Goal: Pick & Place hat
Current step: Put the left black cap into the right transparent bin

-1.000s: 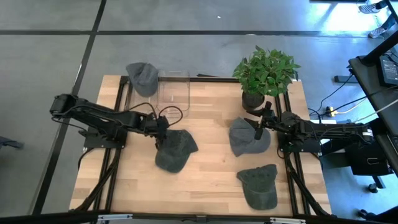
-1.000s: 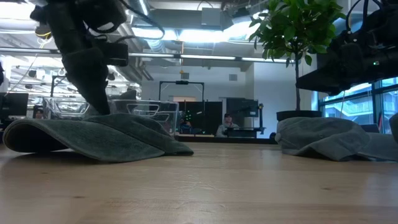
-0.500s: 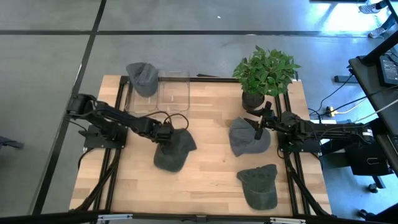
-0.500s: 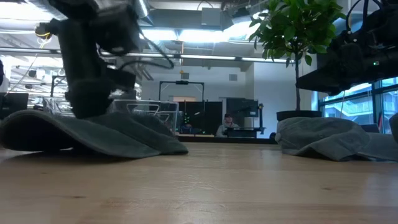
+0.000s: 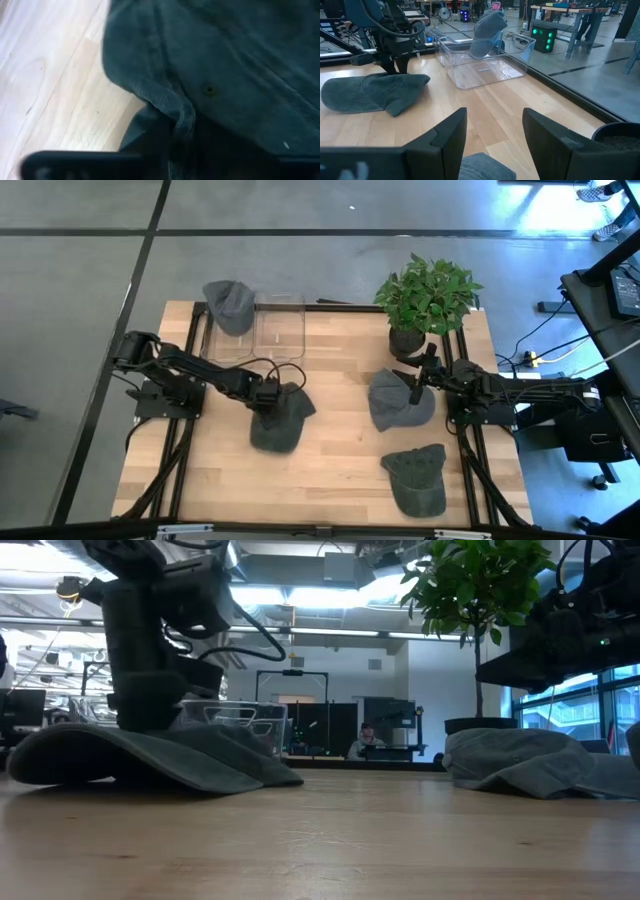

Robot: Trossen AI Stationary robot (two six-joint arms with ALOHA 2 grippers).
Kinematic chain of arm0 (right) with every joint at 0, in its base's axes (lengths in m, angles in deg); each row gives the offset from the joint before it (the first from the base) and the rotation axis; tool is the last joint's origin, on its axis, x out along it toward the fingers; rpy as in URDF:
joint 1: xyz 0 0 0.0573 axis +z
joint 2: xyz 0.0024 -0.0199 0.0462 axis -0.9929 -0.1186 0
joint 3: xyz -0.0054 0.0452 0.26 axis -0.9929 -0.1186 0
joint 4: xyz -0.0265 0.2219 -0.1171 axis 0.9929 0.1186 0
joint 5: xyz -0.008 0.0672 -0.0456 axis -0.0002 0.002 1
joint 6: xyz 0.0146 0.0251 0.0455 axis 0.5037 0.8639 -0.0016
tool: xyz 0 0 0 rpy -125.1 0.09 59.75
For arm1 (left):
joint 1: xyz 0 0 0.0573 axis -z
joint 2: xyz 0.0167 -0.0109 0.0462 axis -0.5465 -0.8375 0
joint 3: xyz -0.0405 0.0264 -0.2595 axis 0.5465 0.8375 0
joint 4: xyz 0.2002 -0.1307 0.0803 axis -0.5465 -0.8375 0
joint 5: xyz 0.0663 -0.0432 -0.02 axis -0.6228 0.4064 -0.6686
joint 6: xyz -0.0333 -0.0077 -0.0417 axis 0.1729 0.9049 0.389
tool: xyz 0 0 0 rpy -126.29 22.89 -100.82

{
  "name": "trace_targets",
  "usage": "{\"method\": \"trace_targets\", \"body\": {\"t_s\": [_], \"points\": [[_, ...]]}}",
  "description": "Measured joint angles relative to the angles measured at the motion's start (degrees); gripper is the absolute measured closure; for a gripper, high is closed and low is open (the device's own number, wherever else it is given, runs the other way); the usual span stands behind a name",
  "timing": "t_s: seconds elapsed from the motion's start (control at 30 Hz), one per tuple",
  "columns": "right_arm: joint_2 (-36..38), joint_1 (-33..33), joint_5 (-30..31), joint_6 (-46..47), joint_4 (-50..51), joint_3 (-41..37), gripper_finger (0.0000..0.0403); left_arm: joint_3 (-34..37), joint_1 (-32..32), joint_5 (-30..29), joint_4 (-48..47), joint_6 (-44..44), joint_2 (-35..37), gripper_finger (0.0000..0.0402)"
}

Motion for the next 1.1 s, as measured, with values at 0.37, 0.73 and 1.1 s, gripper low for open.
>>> {"method": "trace_targets", "body": {"t_s": [0.37,0.73,1.1], "points": [[0.0,0.0,0.0,-0.1,0.0,0.0,0.0211,0.3,0.0,2.2,-0.8,-3.8,11.7,0.0386],[0.0,0.0,0.0,-0.1,0.0,0.0,0.0211,-6.5,0.0,-11.2,1.1,-16.9,29.2,0.0388],[0.0,0.0,2.0,0.0,0.0,0.0,0.0211,-7.1,-5.3,-27.4,24.9,-46.0,37.0,0.0391]]}}
